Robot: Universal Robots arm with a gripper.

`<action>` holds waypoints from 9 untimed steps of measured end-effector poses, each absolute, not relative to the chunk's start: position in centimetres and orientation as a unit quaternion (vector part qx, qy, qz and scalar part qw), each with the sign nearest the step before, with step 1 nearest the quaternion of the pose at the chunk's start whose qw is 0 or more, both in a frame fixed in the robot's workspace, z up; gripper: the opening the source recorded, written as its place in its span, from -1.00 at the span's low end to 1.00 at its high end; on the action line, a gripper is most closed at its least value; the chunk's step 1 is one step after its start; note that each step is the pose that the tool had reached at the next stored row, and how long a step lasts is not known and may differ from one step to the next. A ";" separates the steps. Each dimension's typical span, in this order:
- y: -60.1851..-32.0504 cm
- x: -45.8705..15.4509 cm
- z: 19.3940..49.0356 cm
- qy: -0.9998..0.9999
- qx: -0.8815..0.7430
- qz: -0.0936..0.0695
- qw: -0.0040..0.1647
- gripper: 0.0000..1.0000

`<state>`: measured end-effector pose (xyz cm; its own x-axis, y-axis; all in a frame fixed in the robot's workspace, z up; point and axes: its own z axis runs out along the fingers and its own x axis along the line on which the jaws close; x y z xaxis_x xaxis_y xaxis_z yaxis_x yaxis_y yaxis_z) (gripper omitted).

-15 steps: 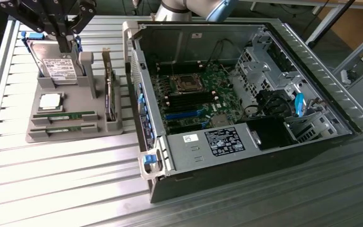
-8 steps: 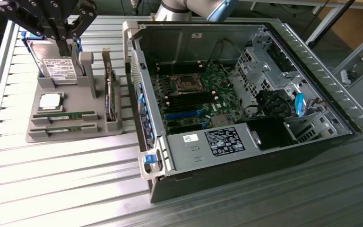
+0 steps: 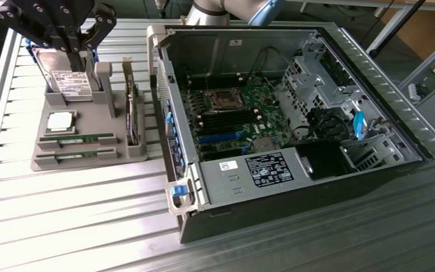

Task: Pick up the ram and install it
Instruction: 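Reach for the ram, then pick up the ram and move it above insertion slot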

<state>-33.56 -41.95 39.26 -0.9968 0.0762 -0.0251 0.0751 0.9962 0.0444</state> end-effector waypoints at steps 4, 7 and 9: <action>-42.3 -33.6 39.2 0.999 0.038 0.022 0.013 -0.81; -42.4 -33.6 39.2 0.999 0.038 0.022 0.013 -0.81; -42.4 -33.6 39.2 0.999 0.038 0.022 0.013 -0.81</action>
